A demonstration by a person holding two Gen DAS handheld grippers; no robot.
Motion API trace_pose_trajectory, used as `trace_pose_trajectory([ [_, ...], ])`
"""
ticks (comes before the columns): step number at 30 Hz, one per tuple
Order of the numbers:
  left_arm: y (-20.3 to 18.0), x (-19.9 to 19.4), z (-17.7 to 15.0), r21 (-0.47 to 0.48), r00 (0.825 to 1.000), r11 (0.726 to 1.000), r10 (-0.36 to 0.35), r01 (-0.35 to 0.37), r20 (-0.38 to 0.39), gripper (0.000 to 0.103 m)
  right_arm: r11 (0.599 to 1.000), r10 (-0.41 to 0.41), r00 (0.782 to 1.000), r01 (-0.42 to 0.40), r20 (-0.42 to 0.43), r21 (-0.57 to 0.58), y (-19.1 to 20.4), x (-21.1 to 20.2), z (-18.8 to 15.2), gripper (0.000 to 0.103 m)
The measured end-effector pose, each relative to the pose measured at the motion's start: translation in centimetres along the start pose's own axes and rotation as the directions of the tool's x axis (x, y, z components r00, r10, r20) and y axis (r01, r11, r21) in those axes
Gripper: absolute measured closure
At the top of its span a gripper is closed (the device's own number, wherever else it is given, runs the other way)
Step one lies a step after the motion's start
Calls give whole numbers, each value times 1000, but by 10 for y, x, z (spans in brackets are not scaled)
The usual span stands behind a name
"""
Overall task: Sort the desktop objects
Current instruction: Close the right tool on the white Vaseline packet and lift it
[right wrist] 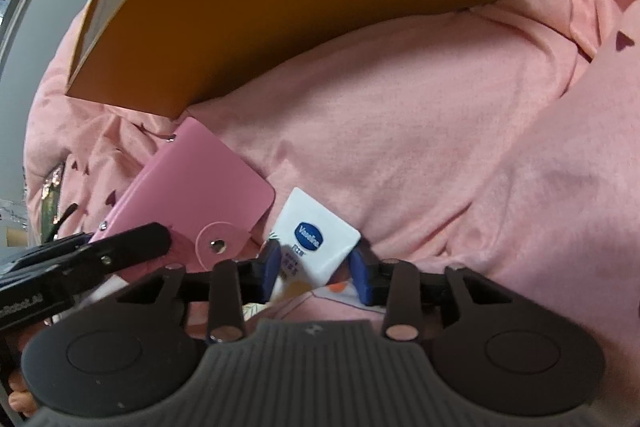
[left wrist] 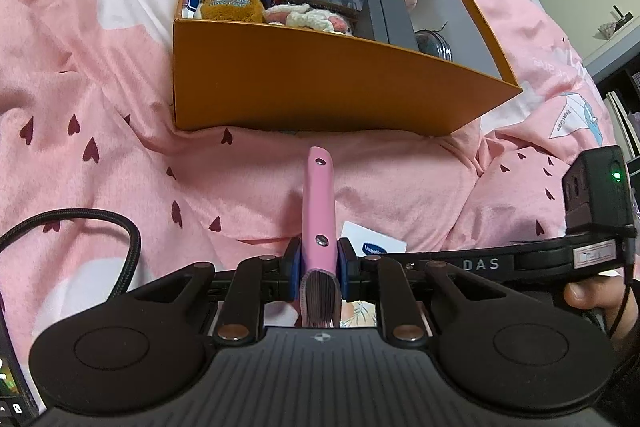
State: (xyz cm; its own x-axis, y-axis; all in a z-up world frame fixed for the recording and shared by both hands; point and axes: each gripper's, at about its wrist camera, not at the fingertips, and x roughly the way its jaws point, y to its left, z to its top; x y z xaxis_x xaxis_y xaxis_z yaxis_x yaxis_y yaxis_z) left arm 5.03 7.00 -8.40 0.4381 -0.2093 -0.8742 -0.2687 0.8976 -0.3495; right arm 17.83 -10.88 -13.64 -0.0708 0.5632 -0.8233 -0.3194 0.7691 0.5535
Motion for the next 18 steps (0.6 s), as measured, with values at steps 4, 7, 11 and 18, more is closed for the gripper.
trace_pose_trajectory([
  [4,1,0,0,-4,1000,1000,-2,2,-1,83,999,39,999,-38,34,-23,7,-10,-3,79],
  [7,2,0,0,-5,1000,1000,-1,1,0,83,994,89,994,-84,65,-66,14,-19,-3,82],
  [11,-1,-5,1,2,1000,1000,-3,3,17,83,990,103,987,-90,121,-111,24,-35,-7,91],
  [18,-14,-23,2,37,998,999,-38,35,59,83,971,55,960,13,275,-237,45,-79,-10,91],
])
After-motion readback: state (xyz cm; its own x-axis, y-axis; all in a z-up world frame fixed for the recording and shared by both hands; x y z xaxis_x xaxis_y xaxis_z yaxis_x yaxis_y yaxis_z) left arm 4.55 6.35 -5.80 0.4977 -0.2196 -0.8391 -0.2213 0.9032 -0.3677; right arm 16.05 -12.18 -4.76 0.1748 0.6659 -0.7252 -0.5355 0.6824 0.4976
